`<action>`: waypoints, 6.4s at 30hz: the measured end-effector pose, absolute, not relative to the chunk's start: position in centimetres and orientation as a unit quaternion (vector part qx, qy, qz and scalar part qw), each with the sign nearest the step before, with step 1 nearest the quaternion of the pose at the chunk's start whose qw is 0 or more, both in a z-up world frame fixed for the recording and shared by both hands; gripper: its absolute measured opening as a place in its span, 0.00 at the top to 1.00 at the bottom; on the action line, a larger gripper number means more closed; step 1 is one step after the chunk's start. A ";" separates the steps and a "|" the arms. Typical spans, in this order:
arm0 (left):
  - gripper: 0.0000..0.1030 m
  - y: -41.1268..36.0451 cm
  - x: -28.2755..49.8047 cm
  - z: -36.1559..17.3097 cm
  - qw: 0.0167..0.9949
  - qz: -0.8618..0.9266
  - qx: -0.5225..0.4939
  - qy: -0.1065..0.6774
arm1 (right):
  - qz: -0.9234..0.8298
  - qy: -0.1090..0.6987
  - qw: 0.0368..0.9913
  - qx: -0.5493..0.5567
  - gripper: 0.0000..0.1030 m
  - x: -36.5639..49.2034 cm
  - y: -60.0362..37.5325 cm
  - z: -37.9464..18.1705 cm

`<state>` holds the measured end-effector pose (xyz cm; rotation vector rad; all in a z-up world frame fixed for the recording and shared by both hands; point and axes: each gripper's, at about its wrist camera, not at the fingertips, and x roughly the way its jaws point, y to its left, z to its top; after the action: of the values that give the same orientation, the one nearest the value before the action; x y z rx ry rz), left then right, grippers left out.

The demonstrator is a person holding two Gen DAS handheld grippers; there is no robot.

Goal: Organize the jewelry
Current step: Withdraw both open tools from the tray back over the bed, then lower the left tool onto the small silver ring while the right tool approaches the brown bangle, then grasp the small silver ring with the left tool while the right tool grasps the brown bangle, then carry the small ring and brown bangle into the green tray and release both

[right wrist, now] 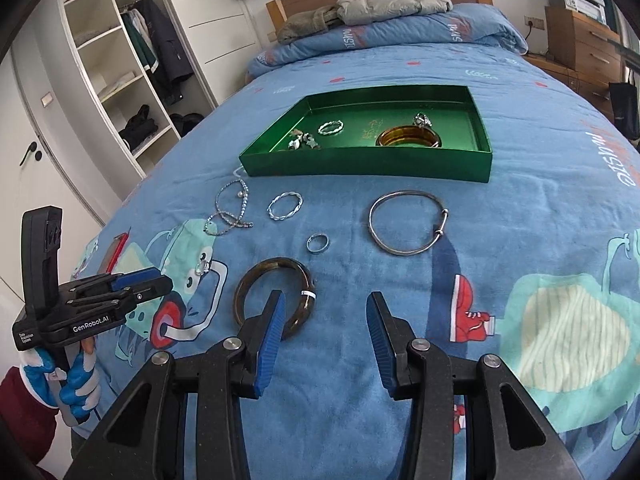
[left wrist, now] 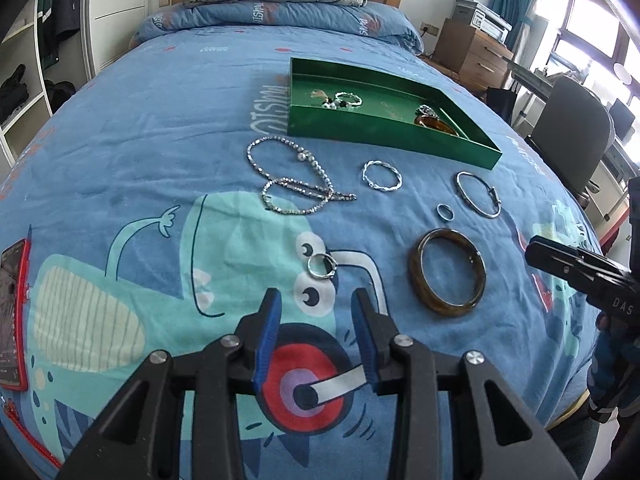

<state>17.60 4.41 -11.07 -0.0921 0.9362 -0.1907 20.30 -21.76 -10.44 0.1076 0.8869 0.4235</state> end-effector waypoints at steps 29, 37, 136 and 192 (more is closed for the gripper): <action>0.68 2.6 20.3 -14.3 0.899 -0.063 -0.010 0.433 | 0.222 0.451 0.864 -0.036 0.66 23.2 -16.6 -14.6; 0.70 2.7 20.4 -14.6 0.903 -0.061 -0.017 0.425 | 0.228 0.444 0.864 -0.064 0.69 23.6 -16.0 -15.4; 0.83 2.3 16.1 1.7 0.951 -0.049 -0.005 0.306 | 0.157 0.239 0.958 -0.035 0.90 15.4 -20.7 4.4; 0.81 -2.2 52.0 -11.3 0.874 0.017 -0.006 0.486 | 0.065 0.471 0.879 -0.038 0.90 50.0 -18.8 -11.8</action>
<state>52.02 -2.19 -11.34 -0.0131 1.0141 0.0356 49.99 -18.83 -11.79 -0.0787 0.9816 0.1348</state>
